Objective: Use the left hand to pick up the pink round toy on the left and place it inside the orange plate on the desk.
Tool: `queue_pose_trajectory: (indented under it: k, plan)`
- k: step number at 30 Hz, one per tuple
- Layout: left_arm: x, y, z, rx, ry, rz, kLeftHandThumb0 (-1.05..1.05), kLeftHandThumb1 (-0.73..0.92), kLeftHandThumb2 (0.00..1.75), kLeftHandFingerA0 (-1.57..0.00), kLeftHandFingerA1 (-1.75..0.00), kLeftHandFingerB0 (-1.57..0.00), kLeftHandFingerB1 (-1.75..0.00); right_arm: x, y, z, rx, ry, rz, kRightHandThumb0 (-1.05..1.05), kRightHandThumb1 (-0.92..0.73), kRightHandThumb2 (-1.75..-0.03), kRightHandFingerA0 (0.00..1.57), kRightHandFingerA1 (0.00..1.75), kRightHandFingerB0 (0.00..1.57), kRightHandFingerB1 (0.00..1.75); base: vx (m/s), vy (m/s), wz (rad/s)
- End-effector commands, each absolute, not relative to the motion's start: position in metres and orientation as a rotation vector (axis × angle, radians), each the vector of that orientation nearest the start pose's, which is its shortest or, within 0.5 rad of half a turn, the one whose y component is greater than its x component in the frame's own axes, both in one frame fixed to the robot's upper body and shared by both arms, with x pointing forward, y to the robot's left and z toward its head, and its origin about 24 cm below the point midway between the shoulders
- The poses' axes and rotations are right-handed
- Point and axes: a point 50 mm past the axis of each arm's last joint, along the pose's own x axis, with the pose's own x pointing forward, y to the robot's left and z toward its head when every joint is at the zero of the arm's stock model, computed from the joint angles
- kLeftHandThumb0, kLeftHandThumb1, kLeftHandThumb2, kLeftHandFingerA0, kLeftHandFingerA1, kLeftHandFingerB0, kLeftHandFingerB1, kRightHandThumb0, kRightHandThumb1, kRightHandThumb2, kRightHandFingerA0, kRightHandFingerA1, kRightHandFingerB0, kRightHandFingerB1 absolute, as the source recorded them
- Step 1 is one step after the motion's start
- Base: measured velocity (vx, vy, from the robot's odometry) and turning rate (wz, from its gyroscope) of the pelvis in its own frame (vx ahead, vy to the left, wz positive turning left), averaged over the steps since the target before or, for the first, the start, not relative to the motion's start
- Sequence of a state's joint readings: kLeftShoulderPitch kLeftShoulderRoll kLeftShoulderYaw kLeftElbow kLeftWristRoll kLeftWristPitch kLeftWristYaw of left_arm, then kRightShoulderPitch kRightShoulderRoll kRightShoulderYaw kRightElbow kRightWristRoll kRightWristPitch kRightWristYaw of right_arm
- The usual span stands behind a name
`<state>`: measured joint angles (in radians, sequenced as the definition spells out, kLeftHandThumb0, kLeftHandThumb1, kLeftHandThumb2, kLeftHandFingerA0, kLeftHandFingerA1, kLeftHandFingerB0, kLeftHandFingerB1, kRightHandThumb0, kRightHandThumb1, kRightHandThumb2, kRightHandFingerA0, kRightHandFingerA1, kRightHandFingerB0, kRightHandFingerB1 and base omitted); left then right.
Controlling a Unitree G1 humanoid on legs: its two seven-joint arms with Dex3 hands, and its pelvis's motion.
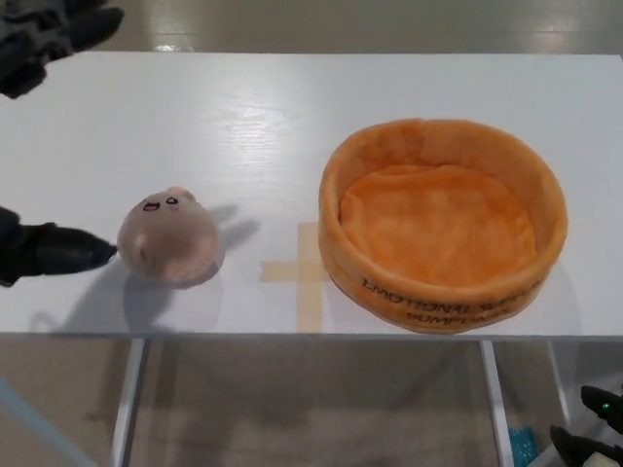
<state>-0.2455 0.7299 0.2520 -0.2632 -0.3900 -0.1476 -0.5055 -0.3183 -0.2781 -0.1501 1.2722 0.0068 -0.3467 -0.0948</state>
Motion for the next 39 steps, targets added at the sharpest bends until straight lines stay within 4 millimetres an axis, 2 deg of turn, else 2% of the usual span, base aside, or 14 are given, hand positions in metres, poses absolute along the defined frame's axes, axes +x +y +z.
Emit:
queue_pose_trajectory:
  k: [1, 4, 5, 6, 16, 17, 18, 19, 20, 21, 23, 25, 26, 39]
  plan:
    - [0.289, 0.236, 0.204, 0.778, -0.442, -0.386, -0.43, 0.37, 0.52, -0.05, -0.29, -0.06, -0.24, 0.218, -0.263, -0.094, -0.214, 0.618, -0.274, -0.3, -0.58, -0.57, 0.48, 0.37, 0.36, 0.36, 0.0, 0.0, 0.0]
    - [0.3, 0.235, 0.196, 0.802, -0.414, -0.374, -0.45, 0.37, 0.52, -0.06, -0.3, -0.06, -0.24, 0.217, -0.263, -0.095, -0.203, 0.619, -0.275, -0.29, -0.58, -0.57, 0.47, 0.38, 0.35, 0.36, 0.0, 0.0, 0.0]
    - [0.306, 0.235, 0.192, 0.818, -0.39, -0.371, -0.46, 0.32, 0.71, -0.02, -0.29, -0.04, -0.22, 0.217, -0.262, -0.095, -0.201, 0.618, -0.276, -0.3, -0.58, -0.57, 0.48, 0.38, 0.36, 0.36, 0.0, 0.0, 0.0]
    - [0.313, 0.234, 0.187, 0.841, -0.355, -0.366, -0.44, 0.32, 0.7, -0.01, -0.26, -0.03, -0.21, 0.218, -0.262, -0.094, -0.199, 0.615, -0.278, -0.29, -0.57, -0.57, 0.49, 0.39, 0.36, 0.37, 0.0, 0.0, 0.0]
    - [0.333, 0.234, 0.167, 0.94, -0.274, -0.362, -0.37, 0.3, 0.67, 0.0, -0.23, 0.0, -0.16, 0.218, -0.262, -0.094, -0.201, 0.619, -0.275, -0.3, -0.58, -0.57, 0.49, 0.38, 0.37, 0.36, 0.0, 0.0, 0.0]
    - [0.335, 0.232, 0.161, 0.96, -0.238, -0.371, -0.3, 0.29, 0.63, 0.0, -0.18, 0.0, -0.14, 0.218, -0.262, -0.094, -0.197, 0.618, -0.277, -0.37, -0.49, -0.68, 0.46, 0.46, 0.34, 0.44, 0.0, 0.0, 0.0]
    - [0.336, 0.231, 0.158, 0.973, -0.223, -0.374, -0.29, 0.28, 0.63, 0.0, -0.18, -0.01, -0.14, 0.218, -0.262, -0.094, -0.199, 0.618, -0.277, -0.38, -0.49, -0.69, 0.45, 0.46, 0.34, 0.44, 0.0, 0.0, 0.0]
    - [0.338, 0.23, 0.155, 0.995, -0.208, -0.377, -0.28, 0.28, 0.62, 0.0, -0.19, -0.02, -0.15, 0.219, -0.262, -0.094, -0.202, 0.619, -0.276, -0.27, -0.58, -0.57, 0.49, 0.39, 0.37, 0.37, 0.0, 0.0, 0.0]
    - [0.339, 0.229, 0.154, 1.004, -0.205, -0.377, -0.28, 0.28, 0.62, 0.0, -0.19, -0.02, -0.15, 0.219, -0.262, -0.094, -0.203, 0.619, -0.275, -0.27, -0.58, -0.57, 0.49, 0.39, 0.37, 0.37, 0.0, 0.0, 0.0]
    - [0.341, 0.227, 0.15, 1.031, -0.188, -0.379, -0.31, 0.28, 0.63, 0.0, -0.18, 0.0, -0.13, 0.219, -0.262, -0.094, -0.202, 0.619, -0.274, -0.36, -0.49, -0.68, 0.44, 0.45, 0.34, 0.44, 0.0, 0.0, 0.0]
    - [0.343, 0.225, 0.145, 1.055, -0.161, -0.381, -0.31, 0.28, 0.63, 0.0, -0.15, 0.0, -0.13, 0.219, -0.262, -0.094, -0.202, 0.621, -0.272, -0.37, -0.49, -0.68, 0.44, 0.45, 0.35, 0.44, 0.0, 0.0, 0.0]
    - [0.346, 0.223, 0.141, 1.056, -0.14, -0.387, -0.34, 0.3, 0.63, 0.0, -0.13, -0.03, -0.13, 0.219, -0.261, -0.095, -0.197, 0.62, -0.27, -0.36, -0.49, -0.68, 0.44, 0.46, 0.34, 0.44, 0.0, 0.0, 0.0]
    - [0.348, 0.221, 0.136, 1.048, -0.127, -0.394, -0.33, 0.3, 0.63, 0.0, -0.12, -0.03, -0.13, 0.218, -0.261, -0.095, -0.191, 0.617, -0.27, -0.29, -0.58, -0.58, 0.49, 0.39, 0.37, 0.37, 0.0, 0.0, 0.0]
    - [0.357, 0.21, 0.115, 1.113, -0.065, -0.422, -0.42, 0.32, 0.67, 0.0, -0.12, 0.0, -0.13, 0.223, -0.26, -0.092, -0.197, 0.616, -0.263, -0.26, -0.58, -0.57, 0.48, 0.39, 0.37, 0.37, 0.0, 0.0, 0.0]
